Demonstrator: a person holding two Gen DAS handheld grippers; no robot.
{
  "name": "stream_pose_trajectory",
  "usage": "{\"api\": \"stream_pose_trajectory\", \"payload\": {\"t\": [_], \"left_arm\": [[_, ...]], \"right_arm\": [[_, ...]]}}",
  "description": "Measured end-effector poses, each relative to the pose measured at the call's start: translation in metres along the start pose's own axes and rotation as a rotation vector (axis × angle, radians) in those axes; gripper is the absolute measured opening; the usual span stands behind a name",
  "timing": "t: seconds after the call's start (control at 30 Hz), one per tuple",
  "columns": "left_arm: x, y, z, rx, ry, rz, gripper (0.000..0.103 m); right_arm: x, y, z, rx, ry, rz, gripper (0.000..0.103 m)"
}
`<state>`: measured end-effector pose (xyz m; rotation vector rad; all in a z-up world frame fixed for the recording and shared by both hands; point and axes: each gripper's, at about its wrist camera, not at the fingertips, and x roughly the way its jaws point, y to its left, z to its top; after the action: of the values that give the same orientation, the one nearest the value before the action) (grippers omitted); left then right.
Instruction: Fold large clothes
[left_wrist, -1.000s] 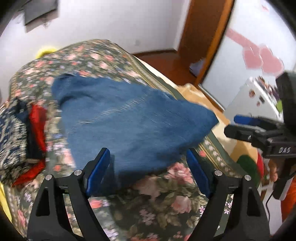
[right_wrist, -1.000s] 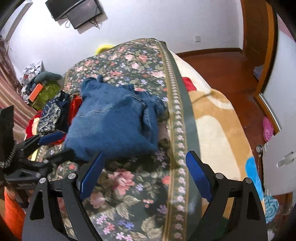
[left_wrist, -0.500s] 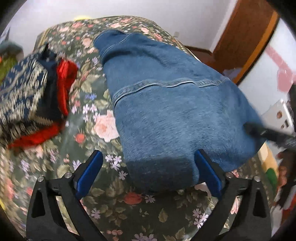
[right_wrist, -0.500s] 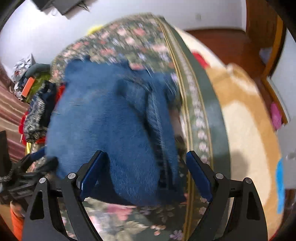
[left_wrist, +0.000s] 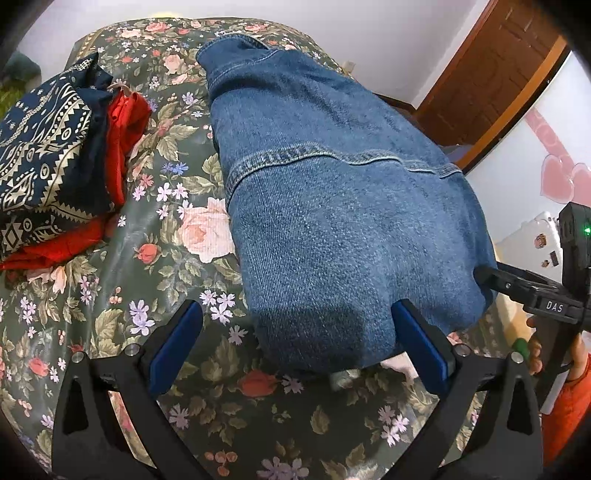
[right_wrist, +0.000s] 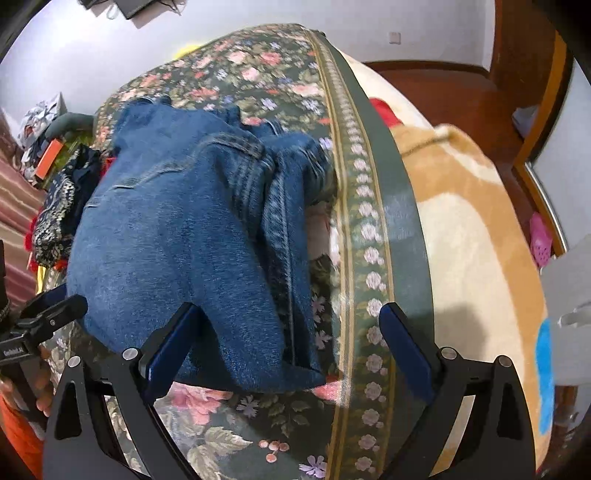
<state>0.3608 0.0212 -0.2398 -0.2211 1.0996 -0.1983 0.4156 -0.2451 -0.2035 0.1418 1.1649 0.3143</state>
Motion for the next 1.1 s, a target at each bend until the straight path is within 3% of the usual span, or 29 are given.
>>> {"api": "stream_pose_trajectory", "payload": {"t": [0.17,0.27,0.47,0.6,0.73,0.87,1.1], "left_arm": [[-0.016,-0.007,0.007,0.063,-0.032,0.036,0.103],[-0.027,-0.009,0.017,0.090,-0.084,0.111,0.103],[-0.030,0.009,0.044,0.041,-0.123,0.093,0.103],[-0.008,0.031,0.059,-0.058,-0.056,-0.001,0.103],[0.013,0.045,0.060,-0.141,-0.006,-0.111,0.103],[0.034,0.060,0.063,-0.222,0.049,-0.254,0.103],[0.062,0.074,0.068,-0.295,0.120,-0.334,0.103]], "right_arm": [[-0.011,0.014,0.015,-0.018,-0.062,0.048,0.097],[-0.013,0.024,0.023,-0.047,-0.081,0.071,0.097],[-0.006,0.031,0.040,-0.075,-0.109,0.091,0.097],[0.011,0.014,0.053,-0.022,-0.069,0.109,0.097],[0.037,-0.013,0.067,0.085,0.026,0.235,0.097],[0.055,-0.024,0.075,0.127,0.074,0.274,0.097],[0.075,-0.022,0.079,0.156,0.164,0.429,0.098]]}}
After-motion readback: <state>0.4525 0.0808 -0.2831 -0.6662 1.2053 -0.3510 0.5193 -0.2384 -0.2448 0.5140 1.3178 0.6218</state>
